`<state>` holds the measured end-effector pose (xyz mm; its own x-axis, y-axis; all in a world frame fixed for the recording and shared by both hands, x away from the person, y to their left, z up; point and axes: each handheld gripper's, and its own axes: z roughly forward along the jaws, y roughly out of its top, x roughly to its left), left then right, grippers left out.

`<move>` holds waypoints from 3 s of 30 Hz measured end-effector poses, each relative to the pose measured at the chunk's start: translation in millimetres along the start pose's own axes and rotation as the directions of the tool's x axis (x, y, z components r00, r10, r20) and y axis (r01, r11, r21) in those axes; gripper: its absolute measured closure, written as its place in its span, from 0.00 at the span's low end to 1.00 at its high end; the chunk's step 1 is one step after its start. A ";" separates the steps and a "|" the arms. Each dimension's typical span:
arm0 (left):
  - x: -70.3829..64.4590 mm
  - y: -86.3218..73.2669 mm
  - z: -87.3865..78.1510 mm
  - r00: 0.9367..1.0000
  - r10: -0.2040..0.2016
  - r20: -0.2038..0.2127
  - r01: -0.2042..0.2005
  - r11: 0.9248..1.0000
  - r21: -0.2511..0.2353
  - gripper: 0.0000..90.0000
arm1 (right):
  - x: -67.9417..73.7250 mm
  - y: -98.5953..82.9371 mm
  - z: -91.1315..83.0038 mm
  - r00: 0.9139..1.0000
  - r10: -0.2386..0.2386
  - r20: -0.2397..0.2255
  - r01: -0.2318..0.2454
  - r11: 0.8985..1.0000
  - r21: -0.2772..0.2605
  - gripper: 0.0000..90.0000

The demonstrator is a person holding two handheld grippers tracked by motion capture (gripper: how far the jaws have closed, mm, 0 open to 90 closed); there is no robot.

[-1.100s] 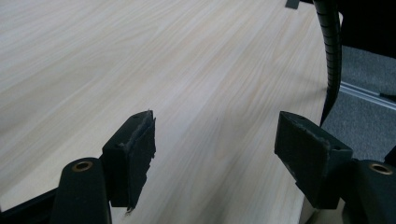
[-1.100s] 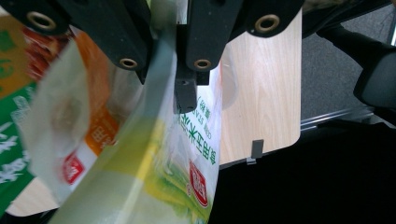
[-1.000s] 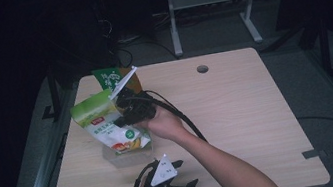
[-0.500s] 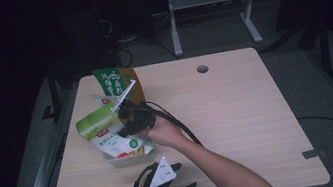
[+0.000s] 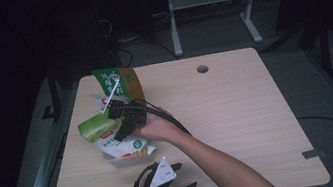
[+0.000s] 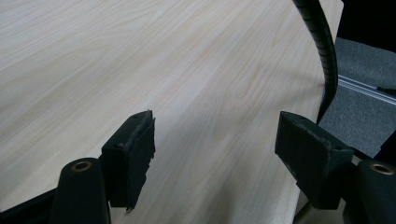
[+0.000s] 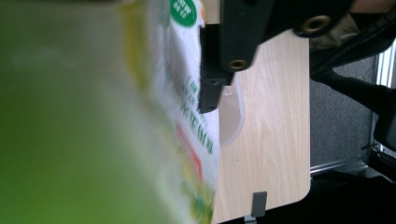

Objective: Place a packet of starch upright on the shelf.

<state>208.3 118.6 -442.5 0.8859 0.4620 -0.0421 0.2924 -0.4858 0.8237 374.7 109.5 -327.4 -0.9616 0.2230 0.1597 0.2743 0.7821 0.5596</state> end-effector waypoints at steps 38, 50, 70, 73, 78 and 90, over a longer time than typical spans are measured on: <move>-5.0 -0.1 1.7 1.000 -0.002 0.009 0.002 1.000 0.001 0.31 | -1.1 -53.0 5.4 0.991 0.119 0.053 -0.109 0.979 -0.172 0.99; -5.2 -0.1 1.6 1.000 0.001 0.009 -0.001 1.000 0.003 0.31 | -4.4 -60.4 4.1 0.991 0.127 0.030 -0.120 0.978 -0.168 0.96; 0.9 2.1 2.4 1.000 0.001 -0.008 -0.001 1.000 -0.003 0.31 | -12.2 -81.9 -36.2 0.989 0.149 -0.002 -0.146 0.968 -0.205 0.66; 2.6 3.0 1.8 1.000 0.009 -0.013 -0.009 1.000 0.002 0.30 | -13.9 -87.2 -43.6 0.988 0.153 0.004 -0.149 0.967 -0.208 0.64; 5.0 4.1 1.5 1.000 0.001 -0.020 -0.001 1.000 -0.005 0.30 | -17.1 -98.9 -56.8 0.986 0.167 0.009 -0.162 0.966 -0.202 0.59; 6.7 5.7 4.2 1.000 -0.001 -0.024 0.001 1.000 -0.005 0.29 | -31.2 -134.3 -86.9 0.967 0.251 0.036 -0.238 0.948 -0.213 0.52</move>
<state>217.4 115.9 -440.5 0.8767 0.4803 -0.0288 0.2913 -0.4821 0.8263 367.9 -53.1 -336.8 -0.8613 0.4329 0.2660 0.4890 0.5640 0.6654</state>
